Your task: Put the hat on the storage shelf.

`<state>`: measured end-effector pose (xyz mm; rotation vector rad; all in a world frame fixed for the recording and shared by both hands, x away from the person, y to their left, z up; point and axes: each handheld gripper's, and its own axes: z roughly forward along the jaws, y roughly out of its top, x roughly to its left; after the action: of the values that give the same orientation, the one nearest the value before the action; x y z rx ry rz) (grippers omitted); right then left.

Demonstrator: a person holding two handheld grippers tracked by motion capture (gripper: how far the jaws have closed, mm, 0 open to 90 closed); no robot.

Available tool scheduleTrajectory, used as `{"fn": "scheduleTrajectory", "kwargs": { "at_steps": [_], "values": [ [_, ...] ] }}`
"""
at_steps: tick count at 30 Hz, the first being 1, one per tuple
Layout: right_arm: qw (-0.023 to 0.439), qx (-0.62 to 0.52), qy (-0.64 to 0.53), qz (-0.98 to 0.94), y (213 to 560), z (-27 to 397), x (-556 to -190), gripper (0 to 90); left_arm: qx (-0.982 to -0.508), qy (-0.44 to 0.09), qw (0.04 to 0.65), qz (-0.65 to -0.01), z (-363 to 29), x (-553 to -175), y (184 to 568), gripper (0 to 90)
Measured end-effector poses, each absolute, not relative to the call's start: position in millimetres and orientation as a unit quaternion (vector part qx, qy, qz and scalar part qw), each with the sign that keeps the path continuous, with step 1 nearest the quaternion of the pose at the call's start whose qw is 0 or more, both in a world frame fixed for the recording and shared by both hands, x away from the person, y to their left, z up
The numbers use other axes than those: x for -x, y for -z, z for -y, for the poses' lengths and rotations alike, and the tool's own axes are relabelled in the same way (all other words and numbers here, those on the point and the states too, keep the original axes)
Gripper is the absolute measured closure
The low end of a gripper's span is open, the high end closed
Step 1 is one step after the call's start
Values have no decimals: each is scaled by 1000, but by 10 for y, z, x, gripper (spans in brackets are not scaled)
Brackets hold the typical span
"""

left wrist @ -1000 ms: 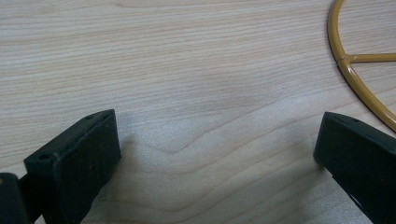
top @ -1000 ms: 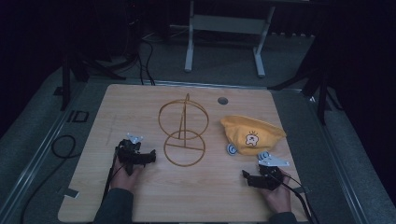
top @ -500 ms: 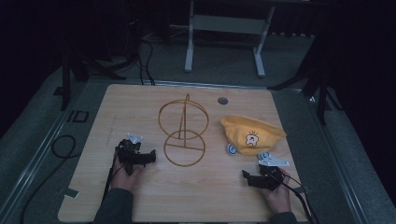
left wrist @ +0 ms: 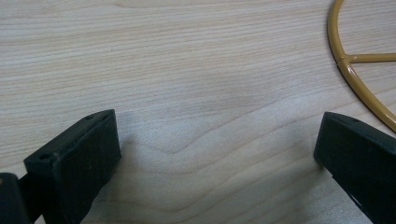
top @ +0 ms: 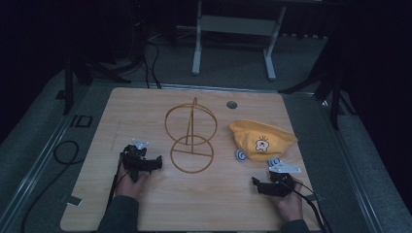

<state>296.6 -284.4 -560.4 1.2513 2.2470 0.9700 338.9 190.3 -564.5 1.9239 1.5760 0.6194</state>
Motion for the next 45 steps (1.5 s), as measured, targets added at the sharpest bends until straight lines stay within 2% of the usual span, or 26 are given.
{"fn": "scheduleTrajectory", "kwargs": {
  "at_steps": [8,11,13,17,18,30,45],
  "values": [
    [192,-443,-345,-805,5598,2854,-2969,187,-720,-231,285,-589,-1903,-3390,5645,4],
    [186,-437,-342,-811,5598,2851,-2970,142,-719,-232,285,-589,-1903,-3390,5645,4],
    [182,-435,-337,-815,5587,2848,-2973,144,-720,-232,285,-589,-1903,-3390,5645,4],
    [172,-434,-330,-820,5553,2856,-2980,198,-719,-232,285,-589,-1903,-3390,5645,4],
    [175,-432,-330,-821,5528,2871,-2977,228,-719,-232,285,-589,-1903,-3390,5645,4],
    [200,-429,-306,-826,5394,2995,-2983,345,-720,-231,285,-589,-1903,-3391,5644,4],
    [215,-439,-295,-821,5271,3187,-3115,391,-720,-231,285,-589,-1903,-3391,5644,4]
  ]
}}
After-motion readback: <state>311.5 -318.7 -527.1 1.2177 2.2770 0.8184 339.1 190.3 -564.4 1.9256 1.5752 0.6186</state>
